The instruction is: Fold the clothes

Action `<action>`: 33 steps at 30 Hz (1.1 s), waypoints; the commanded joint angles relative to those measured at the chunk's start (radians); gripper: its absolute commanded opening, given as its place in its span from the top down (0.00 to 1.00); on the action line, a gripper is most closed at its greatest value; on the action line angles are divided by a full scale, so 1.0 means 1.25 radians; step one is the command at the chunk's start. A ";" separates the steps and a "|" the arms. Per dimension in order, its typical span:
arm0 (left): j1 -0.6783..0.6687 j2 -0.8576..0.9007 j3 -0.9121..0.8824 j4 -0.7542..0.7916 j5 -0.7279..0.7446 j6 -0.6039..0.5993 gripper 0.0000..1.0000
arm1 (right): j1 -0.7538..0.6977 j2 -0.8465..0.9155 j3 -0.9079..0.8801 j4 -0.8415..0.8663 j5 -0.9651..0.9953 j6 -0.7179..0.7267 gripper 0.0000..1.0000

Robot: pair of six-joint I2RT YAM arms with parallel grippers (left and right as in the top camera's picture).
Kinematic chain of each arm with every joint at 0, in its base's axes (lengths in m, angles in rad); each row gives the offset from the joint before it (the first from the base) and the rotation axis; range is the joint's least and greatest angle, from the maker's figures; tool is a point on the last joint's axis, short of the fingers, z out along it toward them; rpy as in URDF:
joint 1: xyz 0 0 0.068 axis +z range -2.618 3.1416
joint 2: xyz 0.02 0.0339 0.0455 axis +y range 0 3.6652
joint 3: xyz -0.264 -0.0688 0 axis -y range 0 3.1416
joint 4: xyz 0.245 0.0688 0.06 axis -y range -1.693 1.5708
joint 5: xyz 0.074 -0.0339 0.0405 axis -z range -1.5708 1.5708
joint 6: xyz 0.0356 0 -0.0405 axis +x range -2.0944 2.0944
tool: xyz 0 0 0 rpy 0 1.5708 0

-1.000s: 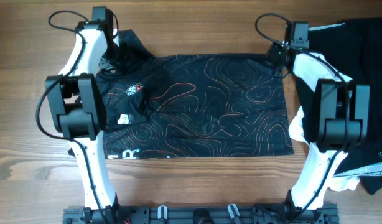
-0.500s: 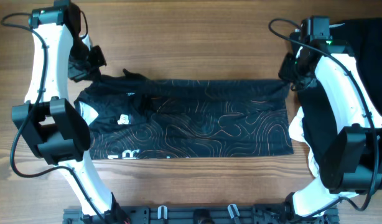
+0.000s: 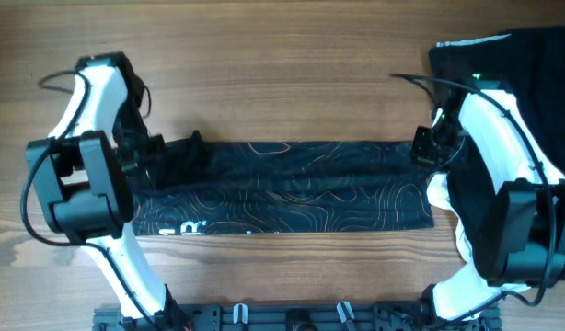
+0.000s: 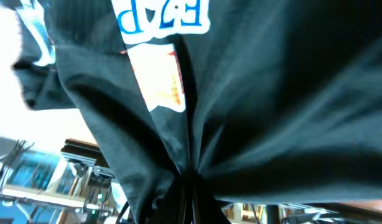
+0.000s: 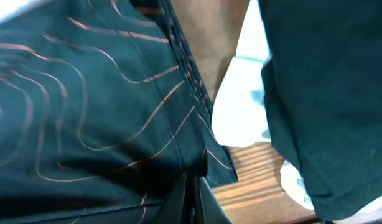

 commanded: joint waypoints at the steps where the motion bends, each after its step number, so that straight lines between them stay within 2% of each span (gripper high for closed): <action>1: 0.006 -0.005 -0.123 0.044 -0.029 -0.047 0.96 | -0.002 -0.007 -0.041 -0.012 0.013 -0.013 0.96; 4: 0.006 -0.005 -0.175 0.070 -0.035 -0.066 0.96 | -0.002 -0.007 -0.087 -0.010 0.008 0.008 0.96; 10: 0.006 -0.005 -0.184 0.070 -0.047 -0.079 0.96 | -0.002 -0.007 -0.143 0.009 0.008 0.008 0.95; 12: 0.006 -0.005 -0.184 0.070 -0.049 -0.079 0.96 | -0.002 -0.007 -0.144 0.009 0.008 0.008 0.90; 15: 0.006 -0.010 -0.182 0.071 -0.049 -0.072 0.83 | -0.002 -0.007 -0.144 -0.001 0.017 0.008 0.82; 18: 0.006 -0.063 -0.176 0.079 -0.061 -0.074 0.77 | -0.002 -0.007 -0.144 -0.012 0.023 0.008 0.79; 22: -0.002 -0.169 -0.175 0.139 -0.051 -0.097 0.75 | -0.002 -0.007 -0.144 0.008 0.023 0.048 0.68; 25: -0.033 -0.223 -0.176 0.207 -0.027 -0.096 0.74 | -0.006 -0.007 -0.144 0.032 0.023 0.088 0.63; 27: -0.063 -0.233 -0.176 0.258 0.026 -0.093 0.68 | -0.012 -0.007 -0.144 0.045 0.023 0.098 0.62; 31: -0.145 -0.228 -0.192 0.384 0.123 -0.094 0.29 | -0.034 -0.007 -0.144 0.070 0.013 0.089 0.61; 32: -0.170 -0.227 -0.203 0.411 0.122 -0.095 0.23 | -0.040 -0.007 -0.144 0.072 0.013 0.086 0.60; 33: -0.194 -0.227 -0.219 0.437 0.121 -0.100 0.23 | -0.044 -0.007 -0.144 0.075 0.013 0.075 0.60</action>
